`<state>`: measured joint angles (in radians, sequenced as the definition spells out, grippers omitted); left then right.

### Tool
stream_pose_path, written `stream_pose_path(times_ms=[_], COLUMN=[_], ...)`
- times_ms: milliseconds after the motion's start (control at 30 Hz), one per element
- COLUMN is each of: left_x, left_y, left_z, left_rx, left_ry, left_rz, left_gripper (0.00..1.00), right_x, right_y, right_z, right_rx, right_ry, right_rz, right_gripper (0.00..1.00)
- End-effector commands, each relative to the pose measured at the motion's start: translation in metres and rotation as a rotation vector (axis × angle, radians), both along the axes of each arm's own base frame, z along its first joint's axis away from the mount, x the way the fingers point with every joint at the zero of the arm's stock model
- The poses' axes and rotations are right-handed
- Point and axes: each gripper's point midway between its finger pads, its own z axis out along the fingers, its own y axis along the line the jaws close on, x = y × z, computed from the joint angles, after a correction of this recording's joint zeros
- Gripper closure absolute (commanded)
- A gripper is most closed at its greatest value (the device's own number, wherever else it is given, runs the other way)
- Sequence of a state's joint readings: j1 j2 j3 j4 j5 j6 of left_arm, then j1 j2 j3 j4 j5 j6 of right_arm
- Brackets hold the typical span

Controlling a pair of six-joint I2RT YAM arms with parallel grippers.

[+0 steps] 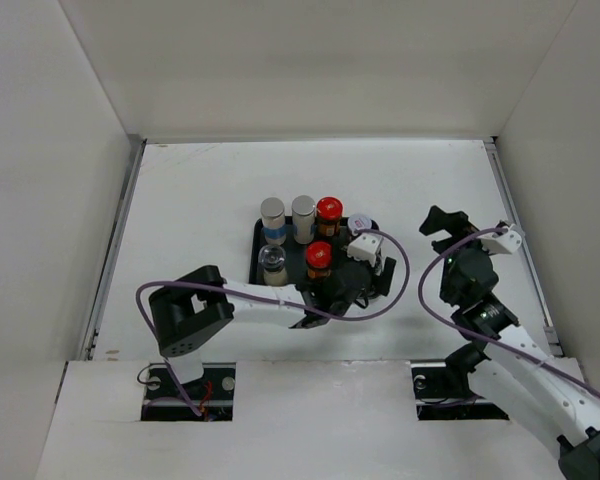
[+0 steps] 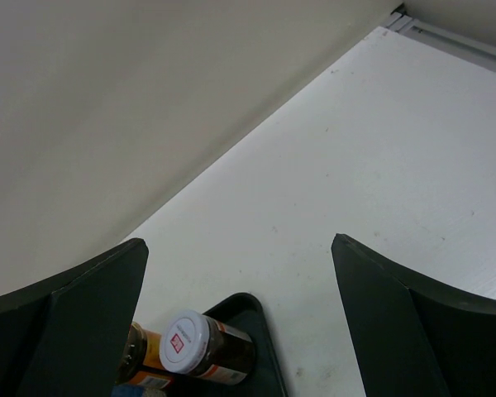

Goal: Organize the condiment bottles

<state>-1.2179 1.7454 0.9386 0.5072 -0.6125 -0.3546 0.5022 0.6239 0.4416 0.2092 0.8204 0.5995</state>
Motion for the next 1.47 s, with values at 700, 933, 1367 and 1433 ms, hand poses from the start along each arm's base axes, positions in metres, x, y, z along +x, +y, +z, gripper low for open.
stream_pose_path(times_ms=[700, 933, 1367, 1433], left_x=[0.013, 0.066, 0.064, 0.066], left_y=[0.101, 0.312, 0.369, 0.370], left_z=[0.244, 0.162, 0.059, 0.061], left_rx=[-0.469, -0.392, -0.238, -0.236], left_ry=[-0.271, -0.113, 0.184, 0.180], left_rz=[0.083, 0.748, 0.877, 0.883], left_gripper=[0.00, 0.00, 0.00, 0.00], right_x=[0.021, 0.022, 0.023, 0.022], right_y=[0.031, 0.055, 0.059, 0.059], right_z=[-0.032, -0.031, -0.033, -0.029], right_rx=[-0.015, -0.069, -0.068, -0.072], right_ry=[0.109, 0.109, 0.099, 0.097], right_rz=[0.115, 0.169, 0.164, 0.167], right_gripper=[0.00, 0.00, 0.00, 0.00])
